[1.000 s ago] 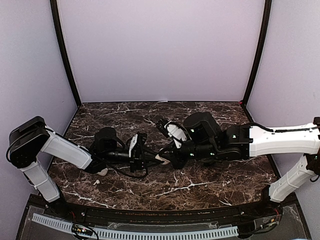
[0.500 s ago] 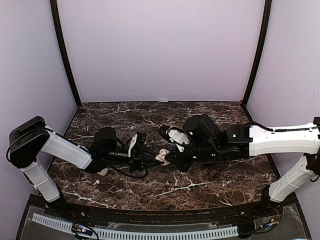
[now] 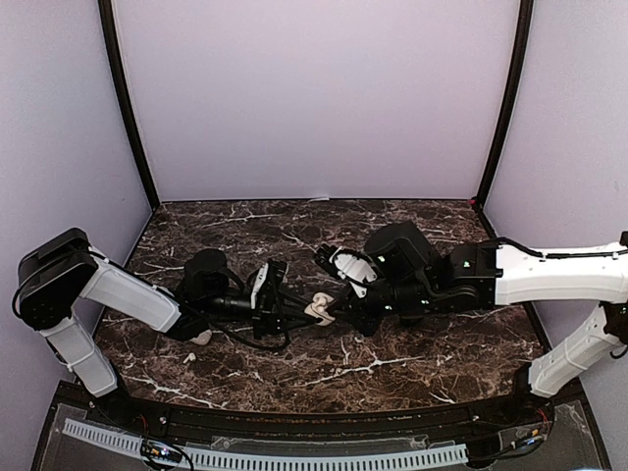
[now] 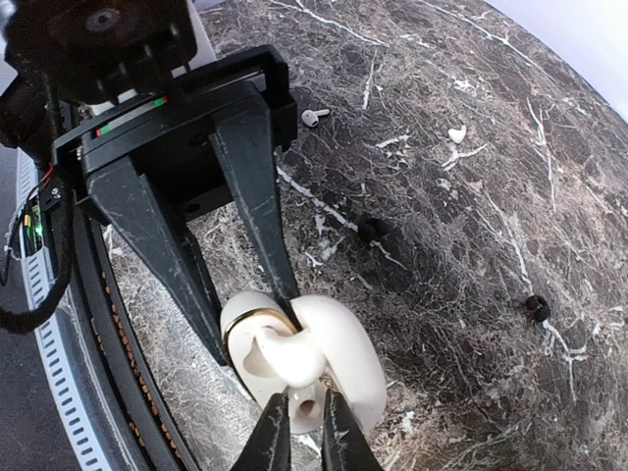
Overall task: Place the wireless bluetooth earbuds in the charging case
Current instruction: Adjust the left earbud in the left side groove of the charging case.
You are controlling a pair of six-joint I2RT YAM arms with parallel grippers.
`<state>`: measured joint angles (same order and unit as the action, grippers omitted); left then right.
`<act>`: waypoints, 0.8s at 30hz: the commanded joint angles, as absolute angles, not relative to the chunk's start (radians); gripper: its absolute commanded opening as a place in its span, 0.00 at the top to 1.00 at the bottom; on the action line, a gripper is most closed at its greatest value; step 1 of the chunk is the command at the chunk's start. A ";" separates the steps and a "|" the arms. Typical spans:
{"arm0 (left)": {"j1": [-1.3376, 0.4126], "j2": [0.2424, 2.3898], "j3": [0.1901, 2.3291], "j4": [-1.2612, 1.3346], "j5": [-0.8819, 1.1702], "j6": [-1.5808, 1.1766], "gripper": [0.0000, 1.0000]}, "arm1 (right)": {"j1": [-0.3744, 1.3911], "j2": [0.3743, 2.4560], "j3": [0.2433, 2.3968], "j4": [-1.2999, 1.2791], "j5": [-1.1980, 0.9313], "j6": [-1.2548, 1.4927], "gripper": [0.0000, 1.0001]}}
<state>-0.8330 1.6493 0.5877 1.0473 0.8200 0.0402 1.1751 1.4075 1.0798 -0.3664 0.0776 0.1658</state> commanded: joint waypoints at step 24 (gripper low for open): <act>-0.833 1.531 0.624 0.725 0.921 0.388 1.00 | 1.184 1.160 0.872 -0.220 -0.222 -0.844 0.61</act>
